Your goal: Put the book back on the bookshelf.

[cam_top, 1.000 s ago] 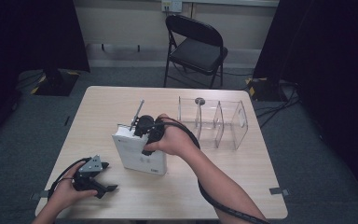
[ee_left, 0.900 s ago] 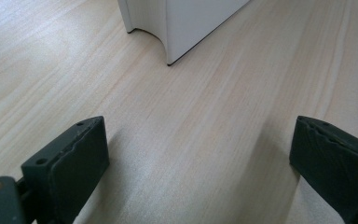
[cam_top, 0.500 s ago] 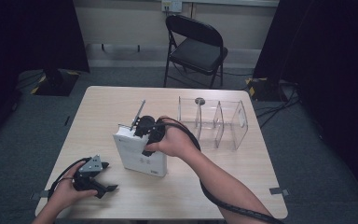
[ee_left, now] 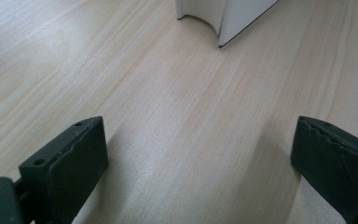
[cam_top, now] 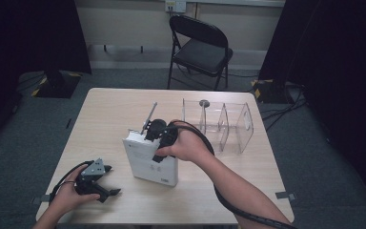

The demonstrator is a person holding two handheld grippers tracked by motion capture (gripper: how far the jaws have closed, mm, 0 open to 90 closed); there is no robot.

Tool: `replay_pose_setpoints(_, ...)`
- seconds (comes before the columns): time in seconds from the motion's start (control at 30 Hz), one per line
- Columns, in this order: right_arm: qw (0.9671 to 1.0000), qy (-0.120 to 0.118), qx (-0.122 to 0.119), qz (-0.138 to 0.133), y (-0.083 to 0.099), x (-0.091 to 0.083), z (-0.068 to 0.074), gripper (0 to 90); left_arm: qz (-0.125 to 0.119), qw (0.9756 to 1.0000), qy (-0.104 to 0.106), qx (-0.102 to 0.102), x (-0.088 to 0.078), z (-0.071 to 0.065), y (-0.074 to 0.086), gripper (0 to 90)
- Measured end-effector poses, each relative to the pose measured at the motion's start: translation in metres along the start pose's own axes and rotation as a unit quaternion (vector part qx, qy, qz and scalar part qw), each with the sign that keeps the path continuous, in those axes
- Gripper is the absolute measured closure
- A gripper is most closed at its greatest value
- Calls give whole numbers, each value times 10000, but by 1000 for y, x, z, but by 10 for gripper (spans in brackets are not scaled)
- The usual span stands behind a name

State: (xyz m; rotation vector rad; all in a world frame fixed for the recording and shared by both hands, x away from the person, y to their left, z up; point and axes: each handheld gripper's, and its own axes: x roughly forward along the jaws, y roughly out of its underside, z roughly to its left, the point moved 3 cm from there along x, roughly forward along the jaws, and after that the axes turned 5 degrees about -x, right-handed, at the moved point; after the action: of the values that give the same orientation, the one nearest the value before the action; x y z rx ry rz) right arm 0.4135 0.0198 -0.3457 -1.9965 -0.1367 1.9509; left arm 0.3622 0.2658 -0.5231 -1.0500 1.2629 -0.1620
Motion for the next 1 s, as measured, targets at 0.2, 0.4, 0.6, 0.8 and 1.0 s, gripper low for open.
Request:
replay_pose_setpoints(0.2, 10000, 54, 24, 49, 9, -8, 1, 525, 24, 10000, 48, -11, 1, -1, 0, 14)
replay_pose_setpoints(0.4, 9998, 44, 198, -27, 18, -18, 1, 525, 45, 10000, 58, 9, 1, -1, 0, 0)
replay_pose_setpoints(0.6, 9997, 70, 217, -92, 28, -29, -1, 525, 47, 10000, 64, 10, 1, -1, 0, 0)
replay_pose_setpoints(0.8, 9995, 131, 288, -87, 36, -33, -2, 526, 46, 10000, 62, 11, 1, -1, 0, 0)
replay_pose_setpoints(1.0, 9992, 111, 381, -64, 45, -38, -5, 526, 47, 10000, 62, 10, 1, -1, 0, 0)
